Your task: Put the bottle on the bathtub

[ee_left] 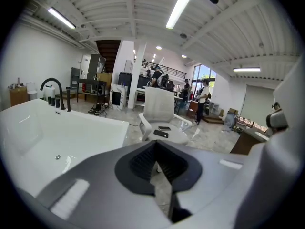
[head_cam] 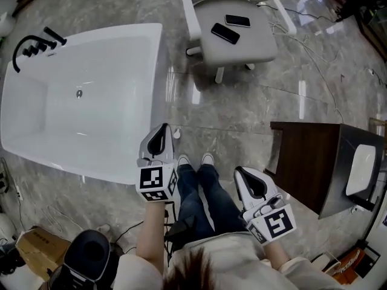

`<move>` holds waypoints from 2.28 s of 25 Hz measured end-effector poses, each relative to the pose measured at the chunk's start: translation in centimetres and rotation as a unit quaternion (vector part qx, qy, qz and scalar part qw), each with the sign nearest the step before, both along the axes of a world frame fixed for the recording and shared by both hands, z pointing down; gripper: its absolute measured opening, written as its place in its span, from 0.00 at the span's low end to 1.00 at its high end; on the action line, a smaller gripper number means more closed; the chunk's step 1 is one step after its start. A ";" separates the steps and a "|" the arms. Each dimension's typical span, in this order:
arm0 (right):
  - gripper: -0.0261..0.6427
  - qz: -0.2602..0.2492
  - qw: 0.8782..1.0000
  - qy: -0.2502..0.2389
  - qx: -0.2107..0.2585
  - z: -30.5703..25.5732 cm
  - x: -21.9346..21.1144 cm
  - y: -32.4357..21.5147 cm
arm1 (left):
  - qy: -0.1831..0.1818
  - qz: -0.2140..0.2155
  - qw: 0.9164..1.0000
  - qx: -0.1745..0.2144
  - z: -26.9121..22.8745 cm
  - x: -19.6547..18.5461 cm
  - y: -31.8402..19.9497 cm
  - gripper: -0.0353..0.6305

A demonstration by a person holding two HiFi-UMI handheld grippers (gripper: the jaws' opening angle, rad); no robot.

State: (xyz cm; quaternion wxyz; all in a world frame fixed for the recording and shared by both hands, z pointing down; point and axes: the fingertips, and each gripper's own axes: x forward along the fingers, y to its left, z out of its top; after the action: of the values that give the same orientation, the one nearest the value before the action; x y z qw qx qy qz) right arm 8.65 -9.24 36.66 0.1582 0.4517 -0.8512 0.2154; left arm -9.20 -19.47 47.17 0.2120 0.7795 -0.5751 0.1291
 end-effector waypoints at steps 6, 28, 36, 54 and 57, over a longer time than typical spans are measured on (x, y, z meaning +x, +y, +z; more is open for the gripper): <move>0.04 -0.006 1.000 -0.001 0.022 -2.6 -0.2 1.1 | 0.012 -0.017 0.999 0.033 -6.0 -0.8 2.1 0.12; 0.04 -0.007 0.997 -0.017 0.077 -10.4 -0.8 2.5 | 0.004 -0.066 0.989 0.131 -21.4 -4.3 9.8 0.12; 0.04 0.005 0.993 -0.028 0.110 -13.2 -0.5 2.3 | -0.008 -0.065 0.986 0.154 -24.7 -4.7 11.7 0.12; 0.04 0.005 0.988 -0.038 0.149 -18.1 -1.2 3.9 | -0.004 -0.107 0.977 0.184 -29.7 -6.8 16.7 0.12; 0.04 0.012 0.988 -0.039 0.151 -18.3 -1.1 3.8 | -0.008 -0.107 0.977 0.183 -29.8 -7.2 17.0 0.12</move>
State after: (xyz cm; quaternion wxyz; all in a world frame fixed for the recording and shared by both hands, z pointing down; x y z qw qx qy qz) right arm 7.60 -5.48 18.36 0.0524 0.4719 -0.8740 0.1033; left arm -16.40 -2.51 17.33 0.0740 0.7382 -0.6705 0.0042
